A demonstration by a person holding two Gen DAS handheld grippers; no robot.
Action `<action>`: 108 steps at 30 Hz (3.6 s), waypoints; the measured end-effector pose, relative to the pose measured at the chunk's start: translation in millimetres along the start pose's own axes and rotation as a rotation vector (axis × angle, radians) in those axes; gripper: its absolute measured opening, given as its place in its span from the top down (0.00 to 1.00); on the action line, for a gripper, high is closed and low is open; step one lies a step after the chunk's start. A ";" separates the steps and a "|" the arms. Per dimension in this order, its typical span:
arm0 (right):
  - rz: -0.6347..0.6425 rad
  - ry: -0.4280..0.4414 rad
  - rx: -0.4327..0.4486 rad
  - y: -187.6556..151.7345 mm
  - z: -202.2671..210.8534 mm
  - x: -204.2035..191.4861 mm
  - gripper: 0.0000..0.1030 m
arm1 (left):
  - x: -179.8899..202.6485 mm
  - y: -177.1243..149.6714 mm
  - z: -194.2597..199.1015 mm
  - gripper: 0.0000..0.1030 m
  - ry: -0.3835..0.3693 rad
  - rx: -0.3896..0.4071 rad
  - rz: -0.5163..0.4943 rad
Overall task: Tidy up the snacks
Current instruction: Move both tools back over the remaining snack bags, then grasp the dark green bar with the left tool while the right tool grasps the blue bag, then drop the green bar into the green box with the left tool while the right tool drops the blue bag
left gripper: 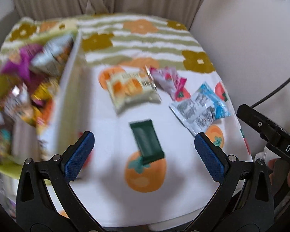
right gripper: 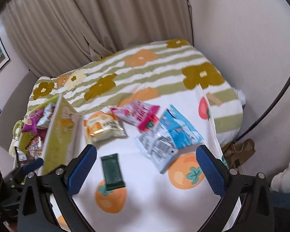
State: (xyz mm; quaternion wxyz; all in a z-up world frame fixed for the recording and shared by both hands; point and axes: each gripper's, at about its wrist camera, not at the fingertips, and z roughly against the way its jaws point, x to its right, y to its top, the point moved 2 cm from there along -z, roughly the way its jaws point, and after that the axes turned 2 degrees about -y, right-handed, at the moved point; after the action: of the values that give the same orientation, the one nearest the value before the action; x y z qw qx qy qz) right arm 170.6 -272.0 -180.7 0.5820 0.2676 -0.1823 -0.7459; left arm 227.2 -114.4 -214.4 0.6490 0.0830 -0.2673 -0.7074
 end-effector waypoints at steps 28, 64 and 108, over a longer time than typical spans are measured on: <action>0.009 0.088 -0.071 -20.3 -137.2 40.4 0.01 | 18.5 -25.4 -127.3 0.53 0.202 -0.157 -0.003; 0.091 0.176 0.038 21.7 -84.3 24.7 0.43 | 12.9 1.9 -30.1 0.59 0.108 0.015 0.036; 0.509 0.237 -0.076 7.8 -31.1 -290.5 0.43 | -297.4 86.7 120.4 0.00 0.126 0.136 0.138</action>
State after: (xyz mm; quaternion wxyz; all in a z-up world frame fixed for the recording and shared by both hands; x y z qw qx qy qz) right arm 247.8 7.8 -146.3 0.7774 0.2765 -0.1463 -0.5457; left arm 289.7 203.2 -138.9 0.7047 0.1523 -0.2785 -0.6345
